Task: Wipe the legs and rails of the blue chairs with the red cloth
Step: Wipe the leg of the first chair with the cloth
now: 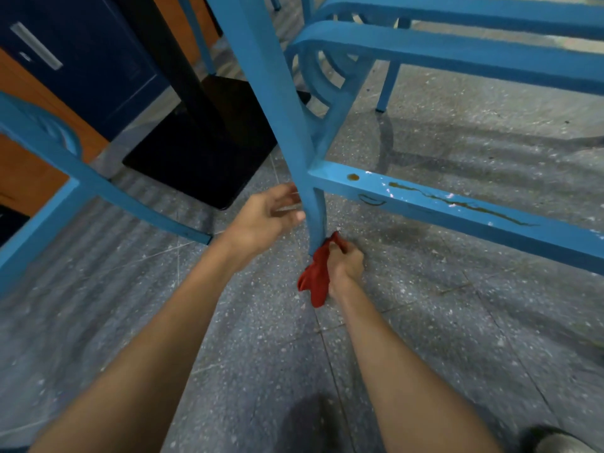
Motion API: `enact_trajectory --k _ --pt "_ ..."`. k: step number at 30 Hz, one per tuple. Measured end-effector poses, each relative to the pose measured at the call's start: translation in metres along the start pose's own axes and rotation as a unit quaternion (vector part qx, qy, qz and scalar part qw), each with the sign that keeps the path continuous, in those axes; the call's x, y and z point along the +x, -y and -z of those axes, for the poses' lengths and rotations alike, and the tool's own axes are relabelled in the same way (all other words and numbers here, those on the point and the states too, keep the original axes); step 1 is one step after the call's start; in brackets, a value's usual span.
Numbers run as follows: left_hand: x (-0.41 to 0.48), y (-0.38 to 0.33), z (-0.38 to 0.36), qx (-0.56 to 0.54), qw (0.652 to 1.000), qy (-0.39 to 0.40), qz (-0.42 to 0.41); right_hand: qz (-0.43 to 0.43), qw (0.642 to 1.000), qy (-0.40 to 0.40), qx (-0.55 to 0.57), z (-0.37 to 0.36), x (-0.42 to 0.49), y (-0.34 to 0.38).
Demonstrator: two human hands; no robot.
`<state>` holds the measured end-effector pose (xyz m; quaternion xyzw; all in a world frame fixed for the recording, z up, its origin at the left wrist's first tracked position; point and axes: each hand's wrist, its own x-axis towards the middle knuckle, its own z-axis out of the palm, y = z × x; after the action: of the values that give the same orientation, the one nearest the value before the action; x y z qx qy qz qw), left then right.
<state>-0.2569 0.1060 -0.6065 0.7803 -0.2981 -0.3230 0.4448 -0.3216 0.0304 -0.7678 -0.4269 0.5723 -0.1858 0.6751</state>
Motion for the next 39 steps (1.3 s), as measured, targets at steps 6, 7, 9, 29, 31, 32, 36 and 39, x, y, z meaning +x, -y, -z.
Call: enact_trajectory --k 6,7,9,29,31,32,36,39 --pt "-0.001 -0.004 -0.009 -0.015 0.997 -0.033 -0.064 0.076 0.997 -0.005 -0.002 -0.002 -0.019 -0.015" --pt "-0.001 -0.004 -0.009 -0.017 0.997 -0.036 -0.067 0.047 0.999 0.0 -0.004 -0.005 -0.019 -0.019" --pt "-0.002 -0.006 -0.008 -0.021 0.997 -0.041 -0.069 0.017 0.999 0.011 -0.03 -0.007 -0.014 -0.022" --pt "0.002 0.003 -0.015 -0.01 0.995 -0.025 -0.095 -0.063 0.995 0.077 0.027 -0.005 0.007 -0.015" --pt "0.003 0.004 -0.015 -0.017 0.995 -0.019 -0.094 -0.063 0.994 0.076 0.054 -0.004 0.001 -0.006" --pt "0.003 0.005 -0.015 -0.02 0.995 -0.018 -0.094 -0.056 0.993 0.079 0.073 -0.001 -0.002 -0.004" --pt "0.003 0.006 -0.015 -0.045 0.996 -0.01 -0.073 -0.006 0.97 0.117 0.211 0.011 -0.025 -0.002" --pt "0.002 0.005 -0.017 -0.064 0.996 -0.01 -0.061 0.004 0.974 0.113 0.194 0.009 -0.029 -0.011"
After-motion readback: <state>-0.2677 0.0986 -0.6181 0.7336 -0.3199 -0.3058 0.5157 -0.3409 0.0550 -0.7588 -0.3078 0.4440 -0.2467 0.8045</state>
